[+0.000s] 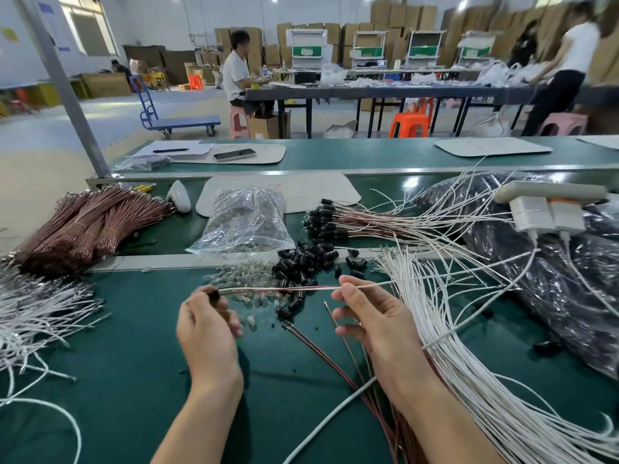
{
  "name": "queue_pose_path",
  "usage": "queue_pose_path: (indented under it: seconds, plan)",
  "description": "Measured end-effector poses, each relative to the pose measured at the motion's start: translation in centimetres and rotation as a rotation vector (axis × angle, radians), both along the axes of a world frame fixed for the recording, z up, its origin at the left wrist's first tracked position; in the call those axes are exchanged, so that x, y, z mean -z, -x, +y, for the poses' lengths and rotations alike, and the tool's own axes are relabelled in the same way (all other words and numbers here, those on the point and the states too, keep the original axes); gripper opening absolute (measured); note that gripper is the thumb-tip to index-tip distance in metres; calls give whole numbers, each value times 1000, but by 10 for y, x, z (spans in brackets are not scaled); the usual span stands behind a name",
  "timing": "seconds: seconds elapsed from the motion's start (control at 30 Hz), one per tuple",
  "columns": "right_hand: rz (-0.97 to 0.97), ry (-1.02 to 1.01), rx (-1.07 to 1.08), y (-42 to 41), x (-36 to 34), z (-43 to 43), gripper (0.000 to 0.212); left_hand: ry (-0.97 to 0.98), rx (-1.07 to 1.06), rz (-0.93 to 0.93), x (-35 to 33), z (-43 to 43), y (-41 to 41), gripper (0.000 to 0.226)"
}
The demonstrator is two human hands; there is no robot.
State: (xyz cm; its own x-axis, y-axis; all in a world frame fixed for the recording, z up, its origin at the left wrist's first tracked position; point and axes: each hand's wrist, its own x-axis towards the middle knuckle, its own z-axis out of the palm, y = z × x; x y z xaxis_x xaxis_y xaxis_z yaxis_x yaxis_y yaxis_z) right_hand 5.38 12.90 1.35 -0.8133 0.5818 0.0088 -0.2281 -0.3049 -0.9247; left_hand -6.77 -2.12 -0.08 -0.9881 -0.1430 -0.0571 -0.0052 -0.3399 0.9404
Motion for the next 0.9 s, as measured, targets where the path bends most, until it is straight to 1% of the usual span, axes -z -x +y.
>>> queue_pose_path:
  seconds: [0.1,0.23,0.3,0.37,0.43,0.5,0.57,0.63,0.67,0.77,0.8,0.83,0.9]
  plan:
    - [30,-58,8,-2,-8,5,23,-14,12,29,-6,-5,-2,21]
    - [95,10,41,2,-30,29,20,53,142,193,-22,0,-11,17]
    - [129,49,51,9,-44,50,16,109,237,255,-35,12,-5,17]
    - [154,63,67,19,-60,73,18,175,326,294,-49,30,9,19]
    - [155,29,98,32,-76,98,23,271,384,317,-61,52,29,22]
    - [132,-63,133,48,-89,124,20,374,428,331,-68,77,56,25]
    - [94,-144,171,67,-97,148,22,478,463,356,-70,102,84,25]
    - [35,-146,184,84,-97,173,26,570,459,391,-66,128,110,25]
    - [-36,-156,164,91,-94,184,28,611,453,404,-63,140,121,26]
    - [-366,-210,24,98,-79,203,40,788,477,458,-49,174,144,30]
    - [-424,-206,3,99,-72,207,43,846,500,482,-43,183,150,31]
    - [-448,-214,3,99,-66,209,44,907,519,505,-40,192,154,30]
    - [-467,-282,35,97,-57,212,37,1008,519,534,-37,203,162,30]
